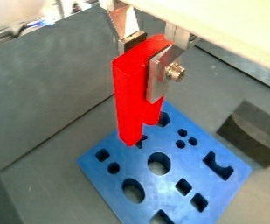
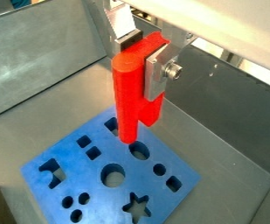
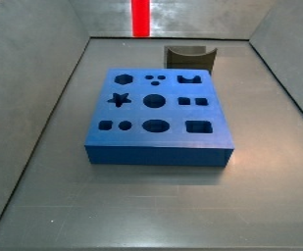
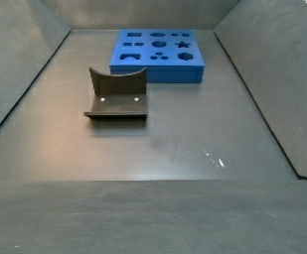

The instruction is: Insert the square-circle object.

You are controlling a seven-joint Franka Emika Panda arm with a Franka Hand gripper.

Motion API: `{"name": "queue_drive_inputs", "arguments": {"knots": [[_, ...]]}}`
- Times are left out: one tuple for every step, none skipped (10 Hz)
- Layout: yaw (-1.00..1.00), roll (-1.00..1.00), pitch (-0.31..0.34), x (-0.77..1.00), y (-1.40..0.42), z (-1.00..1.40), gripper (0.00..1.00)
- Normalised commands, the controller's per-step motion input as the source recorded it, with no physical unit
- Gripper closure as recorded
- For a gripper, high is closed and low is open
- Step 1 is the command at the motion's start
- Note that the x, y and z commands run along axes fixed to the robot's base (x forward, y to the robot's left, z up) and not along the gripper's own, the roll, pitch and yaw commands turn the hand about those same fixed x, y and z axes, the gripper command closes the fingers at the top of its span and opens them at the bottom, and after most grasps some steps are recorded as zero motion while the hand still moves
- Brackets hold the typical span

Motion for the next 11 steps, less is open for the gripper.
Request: {"name": "queue_drive_inputs", "arguments": {"knots": [[-1.0,0.05,0.0,-0.01,0.0,-0.33,1.0],[-1.0,0.02,0.0,0.0,0.0,-0.4,1.0],[-1.0,0.02,0.0,0.0,0.0,-0.41,1.0],[-1.0,0.01,0.0,0.0,0.0,-0.43,1.0],[-1.0,0.0,0.0,0.0,0.0,-0.47,1.0],[-1.0,0.0,0.0,0.0,0.0,-0.48,1.0],[-0.99,0.03,0.0,-0.03,-0.09,-0.41,1.0],[-0.81,0.0,0.0,-0.13,-0.26,-0.5,1.0],[-0.64,-0.02,-0.099,-0.27,-0.35,-0.48,1.0],[-0.61,-0.05,-0.133,-0.35,-0.3,-0.44,1.0],[-0.71,-0.06,-0.129,-0.29,-0.21,-0.44,1.0]]}}
